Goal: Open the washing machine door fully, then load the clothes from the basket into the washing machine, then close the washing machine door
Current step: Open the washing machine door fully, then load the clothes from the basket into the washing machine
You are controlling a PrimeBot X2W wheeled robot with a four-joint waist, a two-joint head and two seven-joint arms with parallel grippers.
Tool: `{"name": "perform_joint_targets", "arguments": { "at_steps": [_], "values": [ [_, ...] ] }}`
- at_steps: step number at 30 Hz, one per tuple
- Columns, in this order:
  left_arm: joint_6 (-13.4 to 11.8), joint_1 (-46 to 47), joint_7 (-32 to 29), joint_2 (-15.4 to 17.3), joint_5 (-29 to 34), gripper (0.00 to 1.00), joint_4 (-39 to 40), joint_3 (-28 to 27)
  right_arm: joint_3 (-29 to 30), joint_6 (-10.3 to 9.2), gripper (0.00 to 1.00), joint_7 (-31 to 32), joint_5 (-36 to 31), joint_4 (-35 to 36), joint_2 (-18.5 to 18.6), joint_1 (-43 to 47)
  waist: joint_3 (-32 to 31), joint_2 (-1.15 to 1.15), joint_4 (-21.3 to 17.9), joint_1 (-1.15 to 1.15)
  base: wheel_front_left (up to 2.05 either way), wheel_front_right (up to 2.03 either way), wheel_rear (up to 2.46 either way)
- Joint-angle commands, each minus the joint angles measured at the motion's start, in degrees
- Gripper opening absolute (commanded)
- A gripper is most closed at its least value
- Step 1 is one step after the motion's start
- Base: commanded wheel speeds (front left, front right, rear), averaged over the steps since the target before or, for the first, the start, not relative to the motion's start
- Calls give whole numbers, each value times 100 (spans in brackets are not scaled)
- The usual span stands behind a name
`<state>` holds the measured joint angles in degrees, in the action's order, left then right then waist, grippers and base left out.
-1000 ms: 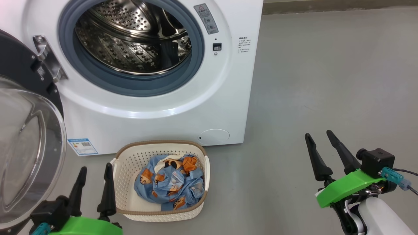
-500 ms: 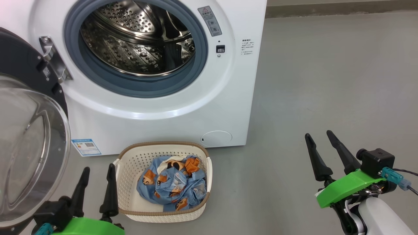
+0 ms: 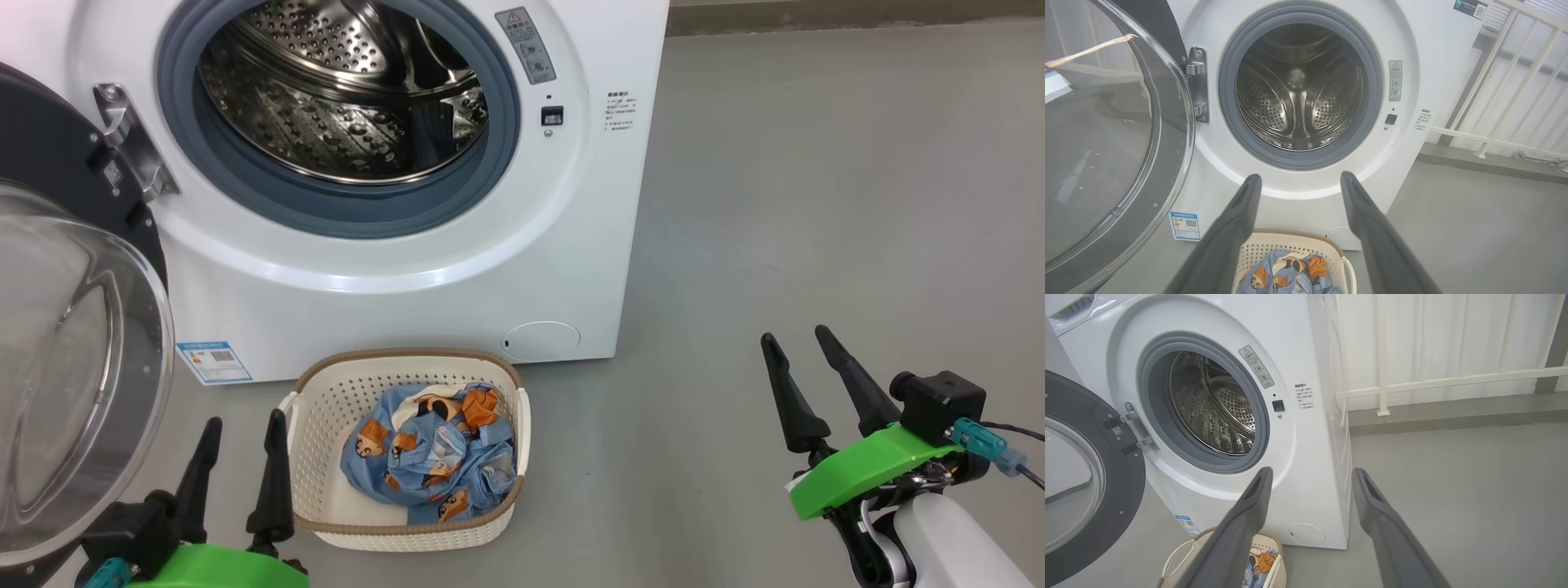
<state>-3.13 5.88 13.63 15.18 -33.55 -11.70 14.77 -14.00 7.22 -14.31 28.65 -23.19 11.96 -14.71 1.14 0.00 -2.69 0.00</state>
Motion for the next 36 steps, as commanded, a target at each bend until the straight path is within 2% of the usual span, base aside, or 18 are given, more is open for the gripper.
{"name": "perform_joint_targets", "arguments": {
  "at_steps": [1, 25, 36],
  "values": [
    [-41, 202, 58, 148, 47, 100, 146, -184, -44, 26, 100, -69, -12, 149, 13, -120, 3, 0, 0, 0, 0, 0, 0],
    [-107, 228, 77, 189, 18, 100, 174, -179, 3, 26, 100, -69, -45, 163, -19, -115, 23, 0, 66, 0, 4, -4, 0],
    [-124, 230, 82, 209, -21, 100, 166, -171, 7, 26, 100, -69, -51, 165, -21, -110, 26, 0, 69, 0, 129, -129, 0]
  ]
}}
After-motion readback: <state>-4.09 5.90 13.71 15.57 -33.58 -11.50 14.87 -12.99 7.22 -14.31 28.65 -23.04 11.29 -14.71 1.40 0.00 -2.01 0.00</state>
